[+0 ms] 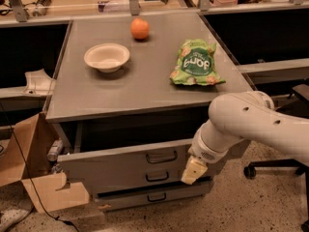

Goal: Close top drawer

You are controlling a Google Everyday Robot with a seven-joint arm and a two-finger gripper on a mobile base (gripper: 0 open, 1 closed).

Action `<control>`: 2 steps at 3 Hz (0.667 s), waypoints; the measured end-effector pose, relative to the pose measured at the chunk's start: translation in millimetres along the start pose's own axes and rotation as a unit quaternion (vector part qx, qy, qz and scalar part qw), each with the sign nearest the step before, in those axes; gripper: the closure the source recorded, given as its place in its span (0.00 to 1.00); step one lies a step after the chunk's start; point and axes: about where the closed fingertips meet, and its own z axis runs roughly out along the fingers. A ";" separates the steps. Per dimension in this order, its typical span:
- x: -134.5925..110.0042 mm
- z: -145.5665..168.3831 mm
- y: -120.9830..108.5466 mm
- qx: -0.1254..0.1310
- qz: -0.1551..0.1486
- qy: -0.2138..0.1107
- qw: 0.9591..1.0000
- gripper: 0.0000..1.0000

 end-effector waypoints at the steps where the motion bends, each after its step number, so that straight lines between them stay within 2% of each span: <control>1: 0.0 -0.1 0.0 0.000 0.000 0.000 1.000 0.00; 2: 0.0 -0.1 0.0 0.000 0.000 0.000 1.000 0.00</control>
Offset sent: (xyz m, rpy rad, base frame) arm 0.0000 0.0000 0.0000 0.0000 0.0000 0.0000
